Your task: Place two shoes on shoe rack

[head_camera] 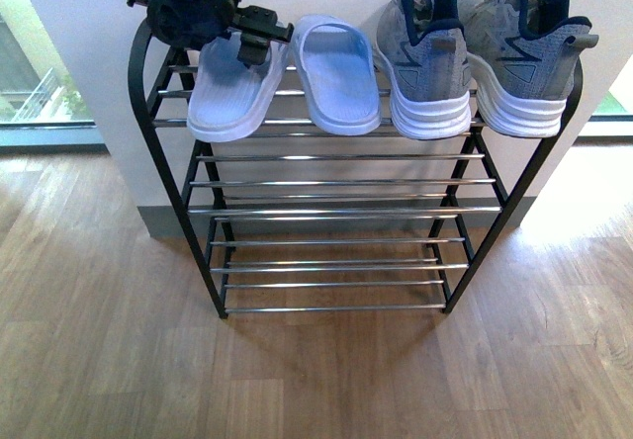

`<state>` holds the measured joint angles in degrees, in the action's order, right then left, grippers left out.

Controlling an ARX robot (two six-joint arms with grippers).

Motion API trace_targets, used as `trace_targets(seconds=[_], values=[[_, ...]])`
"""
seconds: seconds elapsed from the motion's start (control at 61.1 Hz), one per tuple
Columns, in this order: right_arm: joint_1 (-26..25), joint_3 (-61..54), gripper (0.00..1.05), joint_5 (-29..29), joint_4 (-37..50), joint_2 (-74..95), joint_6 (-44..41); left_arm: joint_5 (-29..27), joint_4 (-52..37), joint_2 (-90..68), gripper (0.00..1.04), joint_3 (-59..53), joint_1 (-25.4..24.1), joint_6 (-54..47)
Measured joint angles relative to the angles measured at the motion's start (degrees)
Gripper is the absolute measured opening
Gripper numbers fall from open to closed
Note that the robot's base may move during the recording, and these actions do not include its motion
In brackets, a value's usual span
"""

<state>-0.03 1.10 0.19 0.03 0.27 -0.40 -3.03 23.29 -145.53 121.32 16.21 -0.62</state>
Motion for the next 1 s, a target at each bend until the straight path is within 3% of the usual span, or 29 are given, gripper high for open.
trace_targets(seconds=[0.115, 0.213, 0.295, 0.311, 0.344, 0.409, 0.491, 0.54, 0.639, 0.819, 0.999], values=[[0.00, 0.00, 0.95, 0.00, 0.00, 0.00, 0.00, 3.58, -0.52, 8.79, 0.97, -7.10, 0.02, 6.88], [0.00, 0.00, 0.95, 0.00, 0.00, 0.00, 0.00, 0.98, -2.73, 18.40, 0.95, -15.69, -0.11, 12.98], [0.00, 0.00, 0.95, 0.00, 0.00, 0.00, 0.00, -5.11, -5.38, 25.68, 0.95, -23.67, -0.28, 14.51], [0.00, 0.00, 0.95, 0.00, 0.00, 0.00, 0.00, -6.08, -7.63, 26.58, 0.93, -25.24, -0.35, 14.32], [0.00, 0.00, 0.95, 0.00, 0.00, 0.00, 0.00, -9.86, -22.08, 29.94, 0.85, -33.00, -0.79, 11.45], [0.00, 0.00, 0.95, 0.02, 0.00, 0.00, 0.00, -10.14, -47.84, 34.62, 0.71, -47.63, -2.25, 5.86], [0.00, 0.00, 0.95, 0.00, 0.00, -0.02, 0.00, -8.92, -65.44, 38.66, 0.56, -60.78, -3.87, 3.48], [0.00, 0.00, 0.95, -0.02, 0.00, 0.00, 0.00, -8.48, -71.60, 41.11, 0.48, -66.86, -4.70, 2.67], [0.00, 0.00, 0.95, -0.02, 0.00, 0.00, 0.00, -7.10, -77.99, 46.34, 0.32, -76.11, -6.21, 1.88], [0.00, 0.00, 0.95, -0.02, 0.00, 0.00, 0.00, -4.70, -81.74, 54.49, 0.02, -88.56, -8.07, 1.46], [0.00, 0.00, 0.95, -0.02, 0.00, 0.00, 0.00, -2.91, -83.30, 62.16, 0.01, -98.51, -10.12, 1.22]])
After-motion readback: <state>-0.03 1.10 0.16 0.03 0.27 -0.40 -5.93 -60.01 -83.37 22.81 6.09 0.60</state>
